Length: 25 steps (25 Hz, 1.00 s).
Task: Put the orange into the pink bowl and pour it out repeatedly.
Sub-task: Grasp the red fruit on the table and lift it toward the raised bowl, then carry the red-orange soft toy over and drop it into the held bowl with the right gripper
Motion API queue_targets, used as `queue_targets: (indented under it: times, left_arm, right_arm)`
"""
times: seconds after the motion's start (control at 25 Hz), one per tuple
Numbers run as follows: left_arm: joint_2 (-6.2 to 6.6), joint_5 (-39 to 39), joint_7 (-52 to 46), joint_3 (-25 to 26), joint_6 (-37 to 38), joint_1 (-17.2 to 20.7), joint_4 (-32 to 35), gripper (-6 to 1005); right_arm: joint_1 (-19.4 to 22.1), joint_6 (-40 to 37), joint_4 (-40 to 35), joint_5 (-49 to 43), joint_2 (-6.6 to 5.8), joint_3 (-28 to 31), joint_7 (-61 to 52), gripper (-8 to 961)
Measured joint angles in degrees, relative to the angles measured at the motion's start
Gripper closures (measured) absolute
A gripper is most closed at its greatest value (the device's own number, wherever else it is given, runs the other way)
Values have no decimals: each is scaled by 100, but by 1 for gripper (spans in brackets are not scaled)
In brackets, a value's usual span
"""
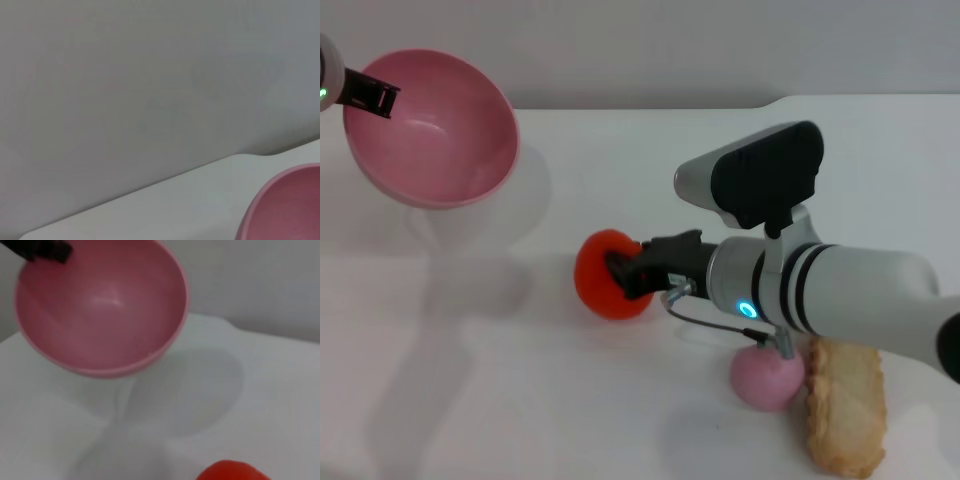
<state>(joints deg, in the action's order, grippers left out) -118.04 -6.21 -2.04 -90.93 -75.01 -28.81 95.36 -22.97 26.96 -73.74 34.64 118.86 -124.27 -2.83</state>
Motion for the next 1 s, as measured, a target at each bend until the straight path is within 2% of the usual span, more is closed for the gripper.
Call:
queue_targets:
  times: [0.28,0.32,0.36,0.64,0.72,1.0]
  left_arm:
    - [0,49,59,37,36,63,-40,958]
    - [0,49,61,35,44,70,-55,958]
    - [0,52,63,31,61,86,-93,958]
    - [-3,378,107,-88,205,157,-304,958]
    - [-11,663,147,-473,382,157,-381,958]
    - [-23,1129,154,-982,560,-9,-362,958]
  right_arm:
    - [724,947,-1957,-1260,26,385,2,752]
    - [871,1221,-2515,-1602,34,434,2,756]
    - [871,1221,-2515,-1602,34,434,2,763]
    - [989,1658,-3746,-2434,50,448,2,815]
    - [982,1669,-3809,-2481,50,462,2,832]
    - [924,1532,-3539,-2443,45,444,-45,883]
